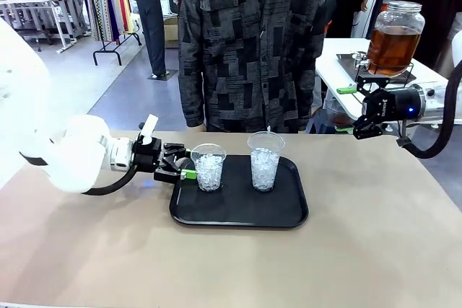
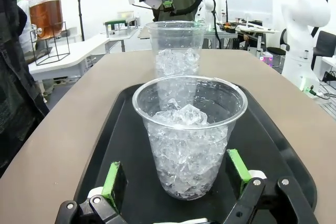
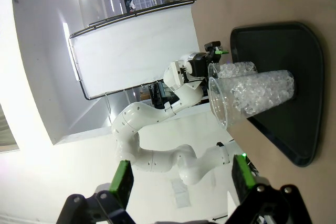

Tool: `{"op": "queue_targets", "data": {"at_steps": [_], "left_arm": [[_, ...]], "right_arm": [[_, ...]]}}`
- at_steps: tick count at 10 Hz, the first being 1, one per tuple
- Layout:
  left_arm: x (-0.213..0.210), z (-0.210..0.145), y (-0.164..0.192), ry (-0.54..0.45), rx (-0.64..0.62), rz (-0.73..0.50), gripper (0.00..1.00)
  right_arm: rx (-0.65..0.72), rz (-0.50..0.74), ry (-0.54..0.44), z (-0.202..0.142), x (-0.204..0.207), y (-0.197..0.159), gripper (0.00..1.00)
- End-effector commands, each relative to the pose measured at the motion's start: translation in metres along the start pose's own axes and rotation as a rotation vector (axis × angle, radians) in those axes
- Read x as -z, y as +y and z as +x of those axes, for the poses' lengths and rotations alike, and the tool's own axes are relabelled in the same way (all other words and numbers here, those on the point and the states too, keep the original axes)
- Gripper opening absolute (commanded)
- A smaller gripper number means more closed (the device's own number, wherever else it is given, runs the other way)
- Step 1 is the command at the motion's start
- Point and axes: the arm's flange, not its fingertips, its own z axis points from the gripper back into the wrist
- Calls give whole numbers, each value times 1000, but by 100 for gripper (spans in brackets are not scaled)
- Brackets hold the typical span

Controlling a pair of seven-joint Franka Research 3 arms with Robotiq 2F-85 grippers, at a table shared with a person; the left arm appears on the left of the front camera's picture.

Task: Pour the drink into the iced cup.
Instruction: Pick up the iced cup indicated by the human and present it to them.

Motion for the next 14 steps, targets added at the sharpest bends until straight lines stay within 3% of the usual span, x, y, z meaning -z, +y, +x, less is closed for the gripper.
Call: {"op": "queue_targets", "data": {"at_steps": [1,14], "left_arm": [[9,-2,-1,-13,25,10,100],[46,4,-7,-66,20,-14,100]], "right_arm": [[-4,-2,-5,1,0,1,100],[-4,-2,-5,1,0,1,100]]}}
